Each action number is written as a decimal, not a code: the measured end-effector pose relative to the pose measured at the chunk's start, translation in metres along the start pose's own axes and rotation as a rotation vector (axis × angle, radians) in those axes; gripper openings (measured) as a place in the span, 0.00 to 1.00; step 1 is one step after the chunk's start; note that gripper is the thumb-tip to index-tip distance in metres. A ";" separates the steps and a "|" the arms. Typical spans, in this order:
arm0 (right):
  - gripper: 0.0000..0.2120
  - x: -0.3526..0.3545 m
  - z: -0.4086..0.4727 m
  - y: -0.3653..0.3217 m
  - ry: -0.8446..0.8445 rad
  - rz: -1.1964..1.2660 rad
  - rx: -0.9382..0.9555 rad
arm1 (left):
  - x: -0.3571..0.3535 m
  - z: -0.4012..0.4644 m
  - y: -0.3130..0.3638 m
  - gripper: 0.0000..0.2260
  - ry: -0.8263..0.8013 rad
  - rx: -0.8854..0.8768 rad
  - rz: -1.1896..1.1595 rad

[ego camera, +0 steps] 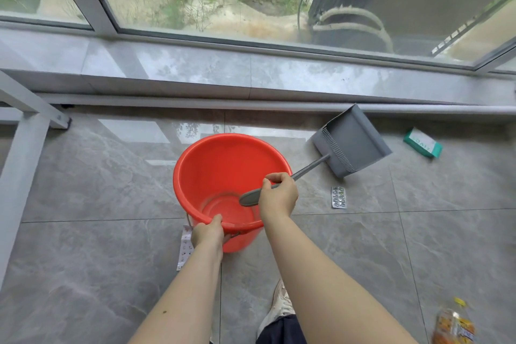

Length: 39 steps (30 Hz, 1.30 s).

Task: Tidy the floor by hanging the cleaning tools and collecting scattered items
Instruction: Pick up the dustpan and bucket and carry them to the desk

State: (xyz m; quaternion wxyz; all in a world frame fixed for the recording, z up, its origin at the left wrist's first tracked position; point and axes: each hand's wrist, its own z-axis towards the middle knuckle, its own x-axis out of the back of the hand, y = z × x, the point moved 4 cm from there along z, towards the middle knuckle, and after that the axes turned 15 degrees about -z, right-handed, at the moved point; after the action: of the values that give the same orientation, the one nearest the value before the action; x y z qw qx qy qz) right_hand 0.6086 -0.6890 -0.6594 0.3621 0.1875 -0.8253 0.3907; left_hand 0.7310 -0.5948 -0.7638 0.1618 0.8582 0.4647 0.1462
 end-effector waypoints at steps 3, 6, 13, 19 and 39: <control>0.05 0.014 -0.012 -0.013 0.011 0.020 0.011 | 0.008 -0.017 0.014 0.15 -0.010 -0.030 0.029; 0.06 0.027 -0.024 -0.025 0.012 0.041 0.024 | 0.018 -0.033 0.027 0.17 -0.009 -0.069 0.032; 0.06 0.053 -0.052 -0.042 -0.034 0.071 0.014 | 0.049 -0.073 0.044 0.18 0.048 -0.157 0.014; 0.05 0.073 -0.082 -0.054 -0.127 0.065 0.070 | 0.086 -0.108 0.039 0.19 0.149 -0.164 -0.072; 0.10 0.032 -0.354 -0.048 -0.642 -0.043 0.201 | 0.366 -0.195 -0.032 0.19 0.486 -0.078 -0.717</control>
State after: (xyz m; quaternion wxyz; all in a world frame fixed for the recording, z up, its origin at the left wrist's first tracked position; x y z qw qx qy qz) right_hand 0.7751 -0.4436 -0.4581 0.0714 0.3532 -0.8505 0.3832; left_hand 0.8209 -0.2409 -0.5635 0.1205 0.5765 0.7520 0.2960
